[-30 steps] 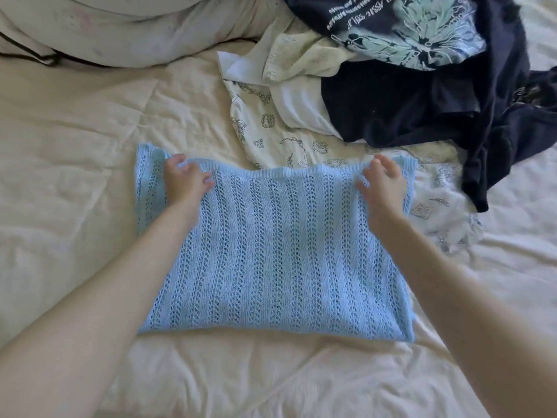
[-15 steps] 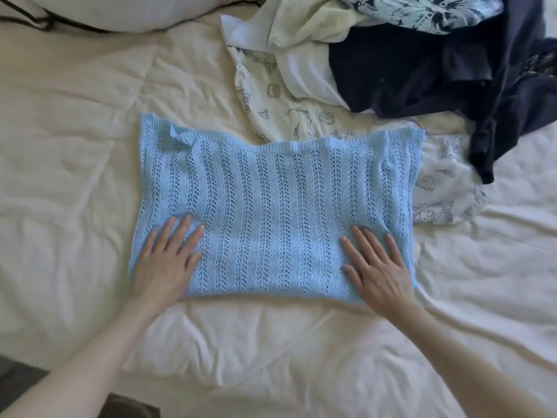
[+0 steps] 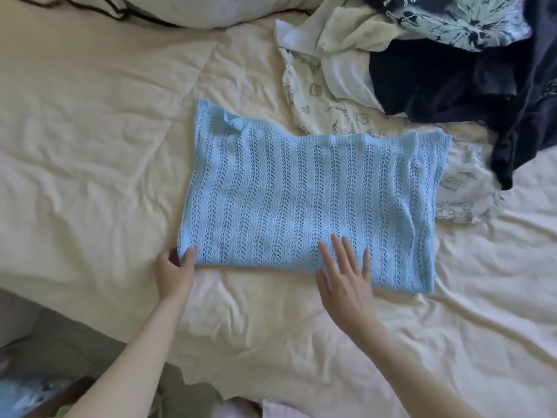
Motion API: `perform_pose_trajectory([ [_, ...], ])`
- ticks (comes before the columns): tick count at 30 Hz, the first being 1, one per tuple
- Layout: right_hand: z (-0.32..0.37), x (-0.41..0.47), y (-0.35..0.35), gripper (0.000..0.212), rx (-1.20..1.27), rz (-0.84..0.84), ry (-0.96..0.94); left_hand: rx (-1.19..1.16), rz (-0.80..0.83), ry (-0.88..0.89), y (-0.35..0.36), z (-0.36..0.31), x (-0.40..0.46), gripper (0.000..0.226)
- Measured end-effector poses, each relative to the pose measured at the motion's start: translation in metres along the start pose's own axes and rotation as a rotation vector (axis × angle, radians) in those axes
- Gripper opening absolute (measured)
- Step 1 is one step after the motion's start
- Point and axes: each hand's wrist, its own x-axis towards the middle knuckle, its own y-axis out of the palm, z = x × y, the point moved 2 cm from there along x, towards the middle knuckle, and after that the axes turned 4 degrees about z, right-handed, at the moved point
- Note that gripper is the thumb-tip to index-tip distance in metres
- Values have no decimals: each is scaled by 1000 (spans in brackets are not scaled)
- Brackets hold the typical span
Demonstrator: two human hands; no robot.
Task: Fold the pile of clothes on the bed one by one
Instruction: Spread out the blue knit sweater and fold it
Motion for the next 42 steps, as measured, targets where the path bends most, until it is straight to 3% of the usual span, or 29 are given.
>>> perform_pose_trajectory([
  [2,23,-1,13,50,-37,74,-52,-153,34,-164,2,3,1,43],
  [5,26,0,32,58,-36,220,39,-399,34,-345,2,-3,5,49],
  [8,16,-1,51,62,-112,333,72,-498,117,-451,3,-6,9,46],
  [11,16,5,59,63,-159,412,96,-657,211,-436,4,-5,8,25],
  [15,16,10,59,63,-155,477,104,-831,286,-347,4,-12,1,39],
  [19,10,16,55,64,-130,535,68,-918,297,-205,2,-25,-9,25],
  [25,0,25,38,57,205,547,55,-659,197,113,5,-57,-41,13],
  [32,-36,33,-44,35,1341,474,478,-241,51,563,57,-127,-118,17],
  [35,-74,24,-70,32,1662,284,517,-108,93,734,102,-148,-163,16],
  [38,-115,5,-79,36,1754,66,557,92,250,861,156,-144,-208,14],
  [42,-145,-21,-56,36,1492,172,626,639,547,1001,215,-100,-231,43],
])
